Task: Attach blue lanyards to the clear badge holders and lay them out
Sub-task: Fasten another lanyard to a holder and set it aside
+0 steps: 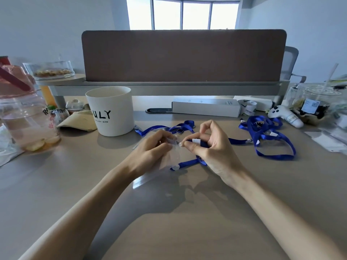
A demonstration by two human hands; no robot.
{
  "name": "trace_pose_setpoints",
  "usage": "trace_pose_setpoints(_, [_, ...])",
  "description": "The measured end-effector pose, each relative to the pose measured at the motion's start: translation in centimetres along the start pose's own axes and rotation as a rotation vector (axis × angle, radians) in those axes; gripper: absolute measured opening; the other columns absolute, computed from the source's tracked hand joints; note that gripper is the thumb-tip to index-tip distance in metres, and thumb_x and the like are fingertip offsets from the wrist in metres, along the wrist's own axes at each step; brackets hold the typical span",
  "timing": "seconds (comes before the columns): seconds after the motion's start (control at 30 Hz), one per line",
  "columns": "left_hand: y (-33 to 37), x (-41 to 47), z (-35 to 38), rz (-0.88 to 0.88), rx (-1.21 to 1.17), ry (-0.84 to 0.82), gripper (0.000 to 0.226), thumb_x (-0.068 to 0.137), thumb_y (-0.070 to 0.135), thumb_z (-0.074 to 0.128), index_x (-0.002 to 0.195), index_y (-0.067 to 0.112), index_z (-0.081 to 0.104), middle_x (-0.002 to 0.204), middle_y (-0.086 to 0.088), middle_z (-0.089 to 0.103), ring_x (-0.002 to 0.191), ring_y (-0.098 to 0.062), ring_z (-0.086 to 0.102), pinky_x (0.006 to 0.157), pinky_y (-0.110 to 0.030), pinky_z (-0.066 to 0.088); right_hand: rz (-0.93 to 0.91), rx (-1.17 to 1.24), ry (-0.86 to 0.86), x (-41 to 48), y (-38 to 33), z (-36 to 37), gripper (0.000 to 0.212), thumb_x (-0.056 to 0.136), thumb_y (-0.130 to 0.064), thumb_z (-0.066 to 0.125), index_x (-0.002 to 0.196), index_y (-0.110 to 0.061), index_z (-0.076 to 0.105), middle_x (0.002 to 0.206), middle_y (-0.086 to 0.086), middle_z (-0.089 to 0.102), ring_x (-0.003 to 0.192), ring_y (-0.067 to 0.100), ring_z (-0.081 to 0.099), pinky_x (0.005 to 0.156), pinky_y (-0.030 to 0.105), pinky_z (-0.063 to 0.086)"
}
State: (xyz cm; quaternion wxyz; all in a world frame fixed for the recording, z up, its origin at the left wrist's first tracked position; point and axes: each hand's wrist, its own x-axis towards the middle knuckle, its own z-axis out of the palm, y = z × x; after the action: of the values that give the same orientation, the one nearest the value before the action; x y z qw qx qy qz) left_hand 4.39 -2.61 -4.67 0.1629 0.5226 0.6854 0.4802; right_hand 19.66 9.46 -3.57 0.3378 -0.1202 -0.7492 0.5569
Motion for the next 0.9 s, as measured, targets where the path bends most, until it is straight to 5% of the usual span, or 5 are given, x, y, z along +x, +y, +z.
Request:
trace_pose_setpoints(0.23, [-0.4,0.3,-1.0,-0.091,0.153,0.099,0.024,0.086,0.038,0.066,0.108,0.033,0.058,0.064,0.013,0.049,0.062,-0.009,0.044,0.058,-0.024,0.034,0.075,-0.297,-0.036,0.7,1.1,-1.3,0.018,0.081,-0.024,0.078,0.094,-0.027,0.065,0.087,-0.014,0.073,0.083,0.002,0.064,0.078,0.023,0.046])
trace_pose_setpoints(0.43, [-1.8,0.1,-1.3,-0.097,0.620,0.170,0.046,0.089,0.050,0.055,0.129,0.029,0.049,0.120,0.004,0.053,0.110,-0.016,0.046,0.096,-0.034,0.038,0.169,-0.459,0.022,1.3,1.7,-2.9,0.023,0.077,-0.027,0.081,0.099,-0.025,0.075,0.094,-0.010,0.074,0.093,0.000,0.064,0.073,0.012,0.044])
trace_pose_setpoints(0.57, [-3.8,0.9,-1.6,0.028,0.805,0.208,0.048,0.092,0.048,0.049,0.134,0.026,0.045,0.139,0.001,0.044,0.126,-0.022,0.040,0.101,-0.038,0.030,0.242,-0.412,0.218,1.4,1.8,-3.0,0.013,0.081,-0.027,0.077,0.092,-0.020,0.074,0.094,-0.008,0.070,0.088,0.006,0.060,0.067,0.016,0.044])
trace_pose_setpoints(0.73, [-3.1,0.8,-0.9,0.214,0.866,0.155,0.052,0.089,0.040,0.058,0.137,0.029,0.043,0.145,0.007,0.039,0.129,-0.015,0.034,0.096,-0.031,0.027,0.413,0.034,0.207,1.3,1.0,-2.8,0.011,0.094,-0.011,0.062,0.103,-0.008,0.069,0.091,0.002,0.070,0.069,0.012,0.059,0.041,0.020,0.038])
trace_pose_setpoints(0.9, [-0.9,0.7,2.4,0.238,0.668,-0.051,0.059,0.085,0.044,0.063,0.138,0.041,0.036,0.144,0.016,0.033,0.126,-0.008,0.025,0.094,-0.028,0.025,0.392,0.417,0.135,1.1,-1.4,-1.8,0.011,0.092,-0.007,0.064,0.101,-0.009,0.068,0.077,-0.001,0.071,0.060,0.006,0.067,0.043,0.017,0.047])
